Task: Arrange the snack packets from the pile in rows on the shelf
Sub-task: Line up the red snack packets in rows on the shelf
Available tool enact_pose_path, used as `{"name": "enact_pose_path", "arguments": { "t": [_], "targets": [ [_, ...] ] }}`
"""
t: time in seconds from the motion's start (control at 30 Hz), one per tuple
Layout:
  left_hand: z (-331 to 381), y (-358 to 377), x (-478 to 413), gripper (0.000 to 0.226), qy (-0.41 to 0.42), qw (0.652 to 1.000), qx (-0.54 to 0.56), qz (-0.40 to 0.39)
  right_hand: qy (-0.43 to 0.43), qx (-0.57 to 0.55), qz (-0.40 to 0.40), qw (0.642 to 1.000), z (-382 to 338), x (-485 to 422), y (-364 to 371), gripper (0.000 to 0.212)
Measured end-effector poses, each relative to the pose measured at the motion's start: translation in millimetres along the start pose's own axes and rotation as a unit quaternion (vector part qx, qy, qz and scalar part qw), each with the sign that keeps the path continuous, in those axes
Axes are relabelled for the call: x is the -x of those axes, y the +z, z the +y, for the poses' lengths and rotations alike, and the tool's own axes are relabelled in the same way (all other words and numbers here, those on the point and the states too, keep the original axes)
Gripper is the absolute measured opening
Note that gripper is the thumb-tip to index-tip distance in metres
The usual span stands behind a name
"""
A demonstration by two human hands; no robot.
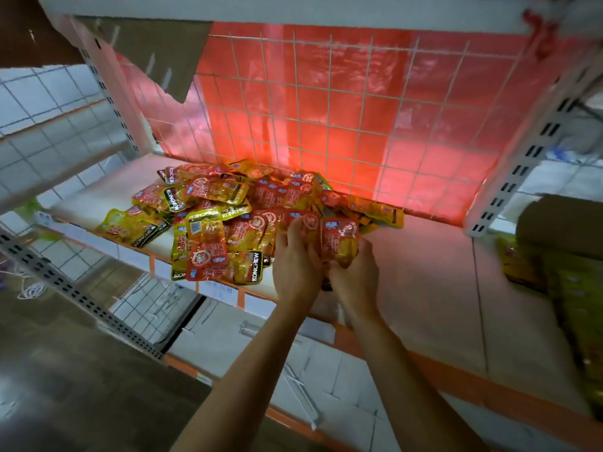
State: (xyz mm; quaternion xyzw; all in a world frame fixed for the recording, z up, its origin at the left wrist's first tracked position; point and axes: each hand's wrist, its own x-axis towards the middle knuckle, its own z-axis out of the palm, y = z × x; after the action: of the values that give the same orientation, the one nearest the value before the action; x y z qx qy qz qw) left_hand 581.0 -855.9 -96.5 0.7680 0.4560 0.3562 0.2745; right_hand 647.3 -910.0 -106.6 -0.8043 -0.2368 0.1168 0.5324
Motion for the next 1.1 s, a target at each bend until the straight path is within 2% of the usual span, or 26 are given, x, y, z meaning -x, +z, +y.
{"name": "enact_pose_path", "arguments": {
  "t": [0.47, 0.9, 1.1],
  "targets": [
    [74, 69, 75, 0.053, 0.083, 0.979, 0.102, -0.157, 0.082, -0.023, 0.149, 0.985, 54, 27, -133, 0.053],
    [183, 128, 185, 0.048, 0.154, 0.948, 0.159, -0.227, 0.078, -0.009, 0.240, 0.968, 117, 65, -285, 0.045],
    [241, 160, 247, 0.046, 0.163, 0.942, 0.184, -0.229, 0.083, -0.004, 0.264, 0.961, 146, 79, -368, 0.043]
  ]
}}
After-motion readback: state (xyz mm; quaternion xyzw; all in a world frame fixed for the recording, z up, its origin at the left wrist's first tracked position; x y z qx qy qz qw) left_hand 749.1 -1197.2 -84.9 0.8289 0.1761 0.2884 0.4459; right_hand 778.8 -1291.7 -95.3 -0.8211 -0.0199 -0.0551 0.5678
